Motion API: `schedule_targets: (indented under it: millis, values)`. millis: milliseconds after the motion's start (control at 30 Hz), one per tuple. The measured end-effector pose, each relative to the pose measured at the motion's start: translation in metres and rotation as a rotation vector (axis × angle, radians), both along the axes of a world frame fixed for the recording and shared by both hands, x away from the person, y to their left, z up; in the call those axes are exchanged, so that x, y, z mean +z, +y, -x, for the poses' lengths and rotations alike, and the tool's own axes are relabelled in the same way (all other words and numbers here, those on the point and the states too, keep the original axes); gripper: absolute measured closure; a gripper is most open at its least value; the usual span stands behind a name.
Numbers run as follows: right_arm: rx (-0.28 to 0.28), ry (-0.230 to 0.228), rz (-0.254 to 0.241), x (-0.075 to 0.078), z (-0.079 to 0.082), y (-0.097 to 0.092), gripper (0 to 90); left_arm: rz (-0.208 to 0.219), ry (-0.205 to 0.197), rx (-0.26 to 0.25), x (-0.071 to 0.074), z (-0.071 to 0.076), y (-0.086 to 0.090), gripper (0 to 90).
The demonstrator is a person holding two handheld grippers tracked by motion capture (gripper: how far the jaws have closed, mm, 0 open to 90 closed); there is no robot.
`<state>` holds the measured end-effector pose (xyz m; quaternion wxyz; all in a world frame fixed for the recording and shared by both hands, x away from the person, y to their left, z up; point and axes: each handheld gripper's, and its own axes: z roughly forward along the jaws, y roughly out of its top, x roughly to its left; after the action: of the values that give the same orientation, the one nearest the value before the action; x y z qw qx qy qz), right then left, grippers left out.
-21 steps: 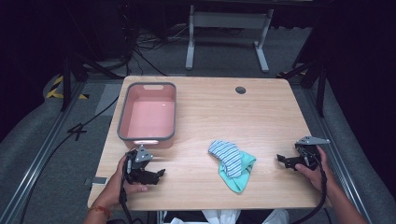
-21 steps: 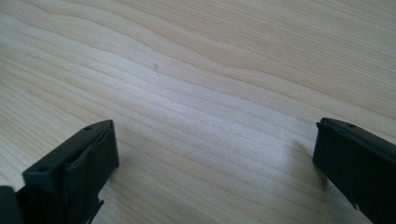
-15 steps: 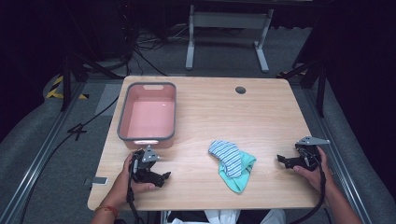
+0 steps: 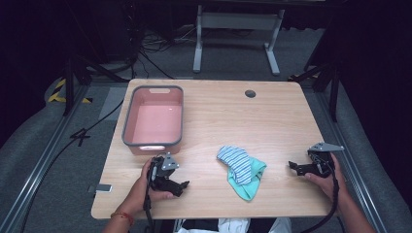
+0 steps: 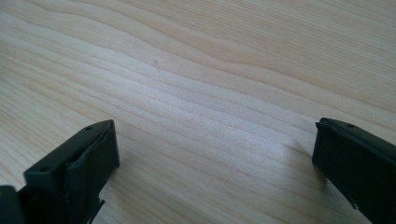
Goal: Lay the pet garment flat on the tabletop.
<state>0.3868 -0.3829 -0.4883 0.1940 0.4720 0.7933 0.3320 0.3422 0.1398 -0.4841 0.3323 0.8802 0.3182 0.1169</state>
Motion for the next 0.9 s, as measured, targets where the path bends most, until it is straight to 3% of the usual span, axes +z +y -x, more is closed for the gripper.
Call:
schedule_targets:
  millis: [67,133,300,467,600,633,667,900]
  values:
    - [0.015,-0.005,-0.007,0.000,0.001,0.000,5.5,-0.001,0.002,-0.026,0.000,-0.002,-0.011,0.6]
    - [0.031,-0.024,-0.013,0.001,0.004,-0.002,15.8,0.007,0.006,-0.033,0.000,-0.002,-0.019,0.6]
    - [0.056,-0.027,-0.020,0.004,0.004,-0.003,23.5,0.010,0.003,-0.075,-0.001,-0.007,-0.043,0.6]
    - [0.111,-0.073,-0.059,0.017,0.012,0.003,28.6,0.005,0.004,-0.117,-0.001,-0.014,-0.055,0.6]
    - [0.184,-0.096,-0.097,0.032,0.023,0.021,38.3,0.005,0.007,-0.149,-0.001,-0.020,-0.062,0.6]
    - [0.227,-0.109,-0.103,0.039,0.028,0.031,41.4,0.004,0.006,-0.179,0.000,-0.023,-0.065,0.6]
    - [0.227,-0.109,-0.103,0.039,0.028,0.031,41.4,0.004,0.006,-0.179,0.000,-0.023,-0.065,0.6]
    - [0.367,-0.166,-0.110,0.058,0.048,0.076,49.4,0.001,0.003,-0.195,0.000,-0.030,-0.075,0.6]
